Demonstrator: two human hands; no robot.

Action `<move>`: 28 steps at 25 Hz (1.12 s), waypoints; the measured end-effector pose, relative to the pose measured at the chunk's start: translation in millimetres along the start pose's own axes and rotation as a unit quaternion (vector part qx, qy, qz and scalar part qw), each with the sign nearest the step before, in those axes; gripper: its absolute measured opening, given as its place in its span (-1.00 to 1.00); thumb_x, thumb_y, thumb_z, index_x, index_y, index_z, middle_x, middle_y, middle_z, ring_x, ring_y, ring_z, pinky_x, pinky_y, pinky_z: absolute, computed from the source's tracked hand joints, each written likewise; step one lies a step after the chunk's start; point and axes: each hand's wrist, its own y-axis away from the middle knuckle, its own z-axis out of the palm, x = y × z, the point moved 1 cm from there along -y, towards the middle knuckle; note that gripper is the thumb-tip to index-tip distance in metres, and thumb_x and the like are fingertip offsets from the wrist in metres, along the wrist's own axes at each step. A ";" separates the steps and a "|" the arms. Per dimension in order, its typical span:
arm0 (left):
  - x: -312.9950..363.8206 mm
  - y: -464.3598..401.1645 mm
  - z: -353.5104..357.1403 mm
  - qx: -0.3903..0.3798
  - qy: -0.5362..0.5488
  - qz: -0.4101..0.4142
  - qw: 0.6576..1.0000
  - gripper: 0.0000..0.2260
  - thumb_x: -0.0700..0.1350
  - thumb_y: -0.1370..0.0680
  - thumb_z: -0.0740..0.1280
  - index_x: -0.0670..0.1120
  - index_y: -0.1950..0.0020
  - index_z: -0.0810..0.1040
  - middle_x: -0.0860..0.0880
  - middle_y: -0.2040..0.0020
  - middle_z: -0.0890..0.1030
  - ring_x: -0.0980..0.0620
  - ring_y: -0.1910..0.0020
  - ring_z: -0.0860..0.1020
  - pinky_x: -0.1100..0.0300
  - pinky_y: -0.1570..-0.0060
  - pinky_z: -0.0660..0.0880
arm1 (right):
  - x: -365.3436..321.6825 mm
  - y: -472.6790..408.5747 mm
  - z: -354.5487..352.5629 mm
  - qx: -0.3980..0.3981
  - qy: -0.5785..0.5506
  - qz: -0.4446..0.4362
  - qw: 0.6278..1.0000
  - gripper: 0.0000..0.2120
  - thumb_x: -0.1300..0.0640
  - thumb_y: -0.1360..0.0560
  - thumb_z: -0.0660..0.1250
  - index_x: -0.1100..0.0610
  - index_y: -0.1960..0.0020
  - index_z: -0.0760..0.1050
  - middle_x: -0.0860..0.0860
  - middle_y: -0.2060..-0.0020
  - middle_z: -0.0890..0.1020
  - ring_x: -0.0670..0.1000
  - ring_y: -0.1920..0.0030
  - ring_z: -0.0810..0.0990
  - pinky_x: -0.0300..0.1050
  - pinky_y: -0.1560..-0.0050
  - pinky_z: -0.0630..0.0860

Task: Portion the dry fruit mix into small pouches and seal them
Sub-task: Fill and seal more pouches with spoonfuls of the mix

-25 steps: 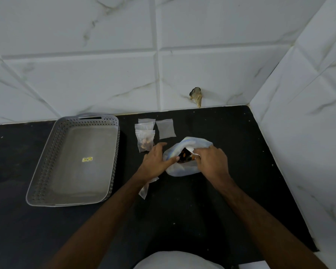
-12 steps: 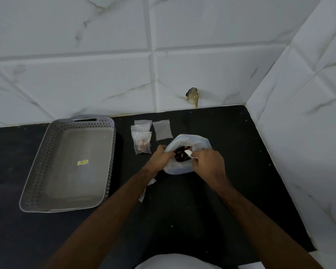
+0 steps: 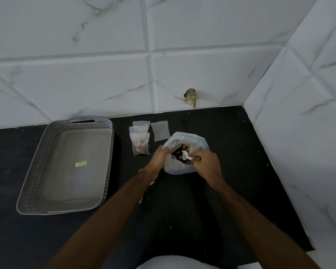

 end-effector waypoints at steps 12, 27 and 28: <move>-8.2 2.0 0.7 -0.057 0.006 0.034 0.998 -0.87 0.04 -0.61 0.31 0.06 -0.12 0.50 -0.10 -0.17 0.59 -0.02 -0.12 0.60 0.00 -0.21 0.53 | 3.8 -4.3 -12.9 -0.078 -0.276 0.217 0.933 -0.77 0.30 -0.38 0.47 0.04 0.05 0.73 0.01 0.07 0.73 -0.01 0.03 0.61 -0.14 0.13 0.51; -8.7 1.0 3.9 -0.093 -0.042 0.060 0.993 -0.81 -0.02 -0.66 0.25 0.06 -0.27 0.48 -0.10 -0.27 0.59 -0.08 -0.26 0.58 -0.16 -0.37 0.46 | 33.9 2.6 -21.6 -0.071 -0.410 0.287 0.863 -0.81 0.29 -0.53 0.32 0.10 -0.04 0.66 0.07 0.14 0.76 -0.06 0.26 0.49 -0.14 0.24 0.41; -7.6 1.6 3.2 -0.087 -0.057 0.066 0.992 -0.85 -0.01 -0.67 0.26 0.08 -0.23 0.48 -0.08 -0.24 0.60 -0.06 -0.23 0.59 -0.15 -0.35 0.48 | 34.7 3.9 -23.0 -0.079 -0.410 0.288 0.862 -0.81 0.29 -0.53 0.32 0.09 -0.03 0.65 0.06 0.15 0.76 -0.06 0.25 0.49 -0.14 0.23 0.41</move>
